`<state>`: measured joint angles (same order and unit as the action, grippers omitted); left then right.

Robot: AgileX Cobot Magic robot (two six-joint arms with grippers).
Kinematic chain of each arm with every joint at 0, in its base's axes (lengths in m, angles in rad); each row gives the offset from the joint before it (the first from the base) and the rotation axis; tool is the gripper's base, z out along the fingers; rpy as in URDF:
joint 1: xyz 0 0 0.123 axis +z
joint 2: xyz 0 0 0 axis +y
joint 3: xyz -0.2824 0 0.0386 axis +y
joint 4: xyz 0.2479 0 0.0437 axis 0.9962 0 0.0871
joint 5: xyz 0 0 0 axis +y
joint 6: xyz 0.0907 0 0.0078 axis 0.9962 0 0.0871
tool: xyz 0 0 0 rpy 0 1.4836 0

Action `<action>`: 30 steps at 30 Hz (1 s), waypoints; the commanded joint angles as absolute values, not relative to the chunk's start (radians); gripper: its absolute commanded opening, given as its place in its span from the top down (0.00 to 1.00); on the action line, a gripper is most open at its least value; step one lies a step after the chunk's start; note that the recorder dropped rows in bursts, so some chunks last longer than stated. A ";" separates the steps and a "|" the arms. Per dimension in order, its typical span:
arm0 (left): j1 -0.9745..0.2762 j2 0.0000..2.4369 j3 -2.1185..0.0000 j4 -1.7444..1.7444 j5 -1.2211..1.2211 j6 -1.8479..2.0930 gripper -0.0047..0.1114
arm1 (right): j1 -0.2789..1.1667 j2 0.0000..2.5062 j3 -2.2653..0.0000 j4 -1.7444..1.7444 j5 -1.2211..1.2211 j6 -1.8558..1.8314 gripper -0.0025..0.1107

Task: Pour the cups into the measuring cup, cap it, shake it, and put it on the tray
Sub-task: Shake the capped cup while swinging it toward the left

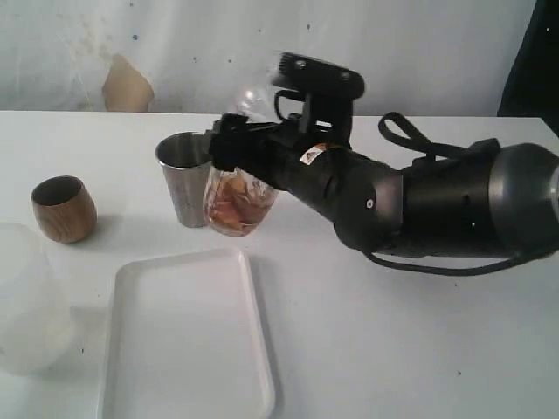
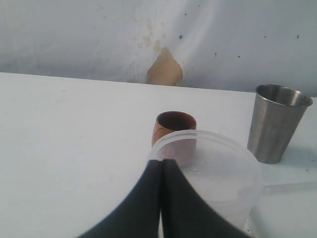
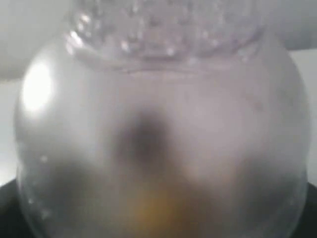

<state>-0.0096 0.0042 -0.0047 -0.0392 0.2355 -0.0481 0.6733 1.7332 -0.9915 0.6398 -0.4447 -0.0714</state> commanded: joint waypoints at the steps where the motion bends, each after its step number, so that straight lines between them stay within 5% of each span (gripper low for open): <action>1: -0.016 0.000 0.000 -0.032 0.234 -0.047 0.96 | 0.723 1.728 -1.000 0.128 -0.540 -0.085 0.98; 4: -0.016 0.000 0.000 -0.032 0.234 -0.047 0.96 | 0.726 1.715 -1.000 -0.439 -0.429 -0.118 0.98; 11: -0.016 0.000 0.000 -0.032 0.234 -0.047 0.96 | 0.692 1.717 -1.011 0.777 -0.437 -0.108 0.98; 17: -0.016 0.000 0.000 -0.032 0.234 -0.047 0.96 | 0.718 1.713 -1.021 -0.393 -0.268 -0.234 0.98; 24: -0.016 0.000 0.000 -0.032 0.234 -0.047 0.96 | 0.659 1.718 -1.042 0.539 -0.306 0.086 0.98; 30: -0.016 0.000 0.000 -0.032 0.234 -0.047 0.96 | 0.697 1.722 -1.069 0.081 -0.374 0.021 0.98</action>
<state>-0.0113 0.0042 -0.0047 -0.0392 0.2355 -0.0481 0.6845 1.7355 -1.0383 0.2509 -0.3269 0.0409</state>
